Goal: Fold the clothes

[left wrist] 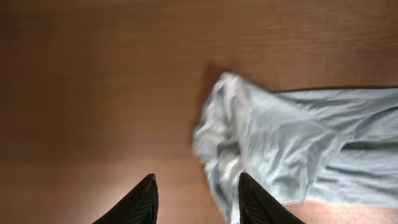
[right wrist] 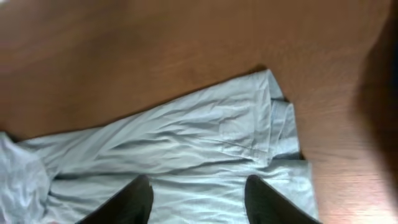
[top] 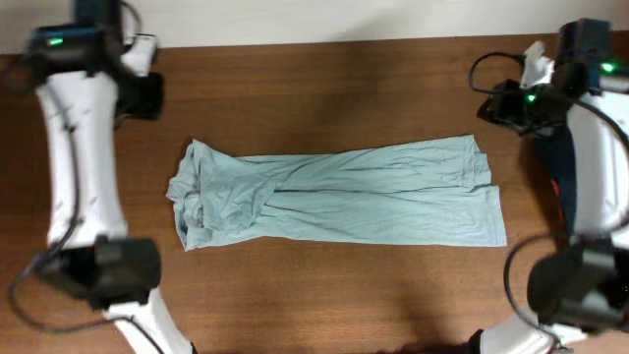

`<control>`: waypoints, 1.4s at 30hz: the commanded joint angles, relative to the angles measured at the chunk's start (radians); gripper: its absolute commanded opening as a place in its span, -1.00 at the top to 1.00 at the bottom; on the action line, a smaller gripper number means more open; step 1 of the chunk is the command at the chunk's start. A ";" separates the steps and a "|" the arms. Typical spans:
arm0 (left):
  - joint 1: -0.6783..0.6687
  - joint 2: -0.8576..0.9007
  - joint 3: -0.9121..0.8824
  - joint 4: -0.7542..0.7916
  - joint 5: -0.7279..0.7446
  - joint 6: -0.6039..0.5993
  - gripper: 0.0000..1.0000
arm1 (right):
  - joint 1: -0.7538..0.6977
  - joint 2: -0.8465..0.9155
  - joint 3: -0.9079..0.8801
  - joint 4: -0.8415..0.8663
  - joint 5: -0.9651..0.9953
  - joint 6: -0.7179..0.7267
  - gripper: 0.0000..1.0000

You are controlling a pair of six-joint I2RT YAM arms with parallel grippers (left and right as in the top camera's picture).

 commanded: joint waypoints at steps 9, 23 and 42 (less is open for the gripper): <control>0.338 -0.051 -0.274 0.003 0.504 0.143 -0.13 | -0.003 -0.256 0.025 -0.069 -0.016 -0.006 -0.42; 0.335 -0.051 -1.038 0.510 0.703 0.199 -0.62 | -0.002 -0.250 0.025 -0.085 -0.019 -0.006 -0.41; 0.225 -0.051 -1.250 0.854 0.710 0.015 -0.60 | -0.002 -0.250 0.024 -0.086 -0.019 -0.006 -0.40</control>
